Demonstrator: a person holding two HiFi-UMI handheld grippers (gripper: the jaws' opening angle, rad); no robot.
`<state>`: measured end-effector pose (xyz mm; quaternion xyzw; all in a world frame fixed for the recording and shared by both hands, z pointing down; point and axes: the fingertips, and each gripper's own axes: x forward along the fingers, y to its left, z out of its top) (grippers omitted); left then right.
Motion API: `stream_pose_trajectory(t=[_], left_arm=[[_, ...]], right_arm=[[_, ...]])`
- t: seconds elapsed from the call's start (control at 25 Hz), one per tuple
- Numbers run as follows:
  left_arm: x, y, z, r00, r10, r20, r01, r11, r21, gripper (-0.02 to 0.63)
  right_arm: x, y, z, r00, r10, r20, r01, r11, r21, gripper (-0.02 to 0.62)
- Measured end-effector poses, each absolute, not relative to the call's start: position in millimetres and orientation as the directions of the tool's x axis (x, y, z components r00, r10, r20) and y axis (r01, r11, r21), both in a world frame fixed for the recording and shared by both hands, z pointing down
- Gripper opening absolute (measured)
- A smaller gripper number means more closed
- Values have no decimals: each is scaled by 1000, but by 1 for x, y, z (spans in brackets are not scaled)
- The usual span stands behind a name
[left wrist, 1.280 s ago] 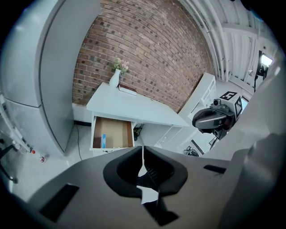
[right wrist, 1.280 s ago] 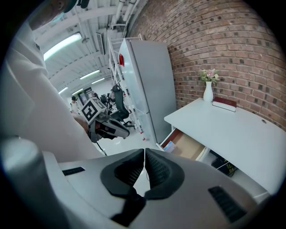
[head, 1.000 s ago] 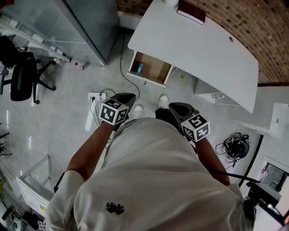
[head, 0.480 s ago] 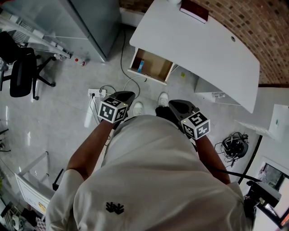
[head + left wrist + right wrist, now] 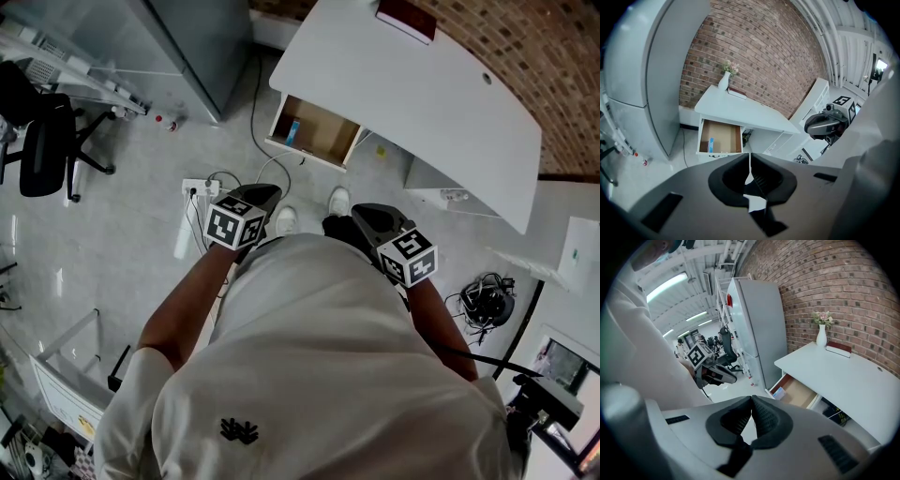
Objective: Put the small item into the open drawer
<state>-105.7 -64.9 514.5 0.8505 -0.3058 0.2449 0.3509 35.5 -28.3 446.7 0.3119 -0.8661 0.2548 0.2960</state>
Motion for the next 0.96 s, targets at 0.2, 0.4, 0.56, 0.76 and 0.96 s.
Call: stream_pose_trajectory(t=[0.2, 0.4, 0.56, 0.76, 0.96], left_arm=[[-103, -68, 516, 688, -343, 639, -696, -563, 447, 31], [-98, -67, 518, 687, -337, 644, -696, -559, 451, 31], [-98, -67, 522, 685, -333, 648, -698, -555, 452, 31], [-94, -68, 519, 692, -334, 640, -692, -558, 458, 32], [-85, -81, 522, 702, -336, 628, -684, -566, 461, 32]], right_arm=[[40, -32, 446, -632, -388, 671, -688, 679, -256, 29], [44, -32, 445, -634, -389, 669, -690, 675, -261, 29], [46, -30, 450, -633, -388, 670, -692, 673, -263, 29], [46, -28, 448, -630, -383, 675, -694, 669, -268, 29], [49, -37, 453, -629, -388, 674, -697, 665, -267, 29]])
